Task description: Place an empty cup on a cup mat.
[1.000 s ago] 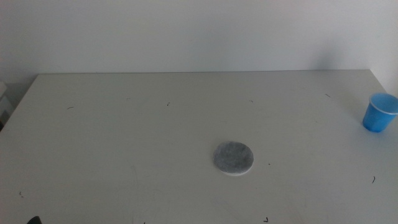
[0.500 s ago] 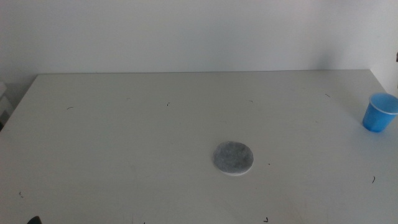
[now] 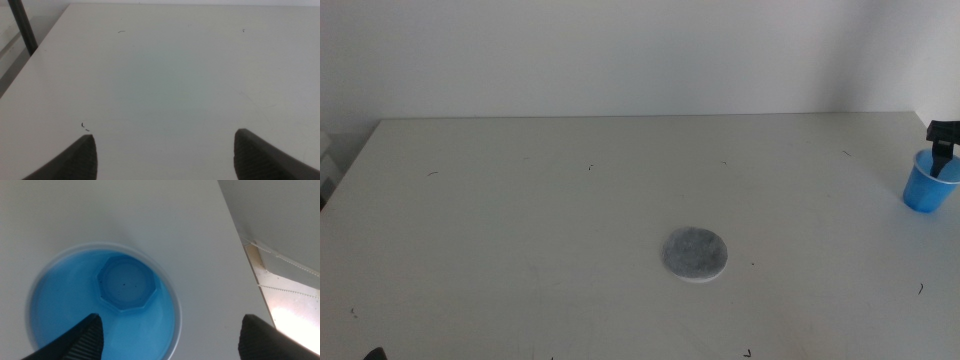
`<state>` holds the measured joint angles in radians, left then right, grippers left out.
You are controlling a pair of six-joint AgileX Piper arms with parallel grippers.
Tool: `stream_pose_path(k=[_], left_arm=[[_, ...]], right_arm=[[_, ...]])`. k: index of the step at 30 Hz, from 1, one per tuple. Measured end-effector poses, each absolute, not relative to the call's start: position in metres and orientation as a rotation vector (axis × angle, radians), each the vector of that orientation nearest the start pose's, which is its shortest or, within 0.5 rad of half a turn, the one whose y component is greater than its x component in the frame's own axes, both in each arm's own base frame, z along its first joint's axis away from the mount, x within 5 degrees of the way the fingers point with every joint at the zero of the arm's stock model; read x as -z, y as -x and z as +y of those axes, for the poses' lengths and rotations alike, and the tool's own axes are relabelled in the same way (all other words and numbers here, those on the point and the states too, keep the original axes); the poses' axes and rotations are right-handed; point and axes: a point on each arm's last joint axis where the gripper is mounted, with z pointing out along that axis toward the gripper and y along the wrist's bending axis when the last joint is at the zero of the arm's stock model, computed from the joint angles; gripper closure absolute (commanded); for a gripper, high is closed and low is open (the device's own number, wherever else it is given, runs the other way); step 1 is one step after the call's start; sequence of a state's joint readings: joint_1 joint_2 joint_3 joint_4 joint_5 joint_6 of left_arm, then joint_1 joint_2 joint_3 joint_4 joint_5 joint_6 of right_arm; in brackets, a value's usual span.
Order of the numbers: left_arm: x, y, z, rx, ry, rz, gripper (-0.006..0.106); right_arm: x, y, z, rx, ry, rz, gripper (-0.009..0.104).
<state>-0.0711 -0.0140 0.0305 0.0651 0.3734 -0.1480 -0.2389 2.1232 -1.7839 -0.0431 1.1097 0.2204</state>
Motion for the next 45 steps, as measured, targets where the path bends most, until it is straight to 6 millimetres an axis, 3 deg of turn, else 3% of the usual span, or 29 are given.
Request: stream_pose_path(k=[6,17,26,29,34,39,45], left_arm=[[-0.17,-0.053,-0.002,0.087,0.032,1.873,-0.005],[-0.17,-0.053,-0.002,0.087,0.032,1.873,-0.005],[-0.17,-0.053,-0.002,0.087,0.032,1.873,-0.005],[-0.17,-0.053,-0.002,0.087,0.032,1.873,-0.005],[-0.17,-0.053,-0.002,0.087,0.032,1.873,-0.005],[-0.17,-0.053,-0.002,0.087,0.032,1.873,-0.005],[-0.17,-0.053,-0.002,0.087,0.032,1.873,-0.005]], right_arm=[[-0.202,-0.439,-0.111,0.061,-0.648,2.859,0.031],[-0.198,-0.441,-0.111,0.061,-0.648,2.85,0.095],[-0.21,-0.44,-0.108,0.015,-0.661,2.821,0.096],[-0.23,-0.434,-0.105,-0.018,-0.667,2.797,0.096],[-0.278,-0.42,-0.087,-0.043,-0.597,2.737,0.096],[-0.327,-0.402,-0.043,-0.09,-0.45,2.68,0.096],[-0.354,-0.384,0.029,-0.194,-0.22,2.688,0.096]])
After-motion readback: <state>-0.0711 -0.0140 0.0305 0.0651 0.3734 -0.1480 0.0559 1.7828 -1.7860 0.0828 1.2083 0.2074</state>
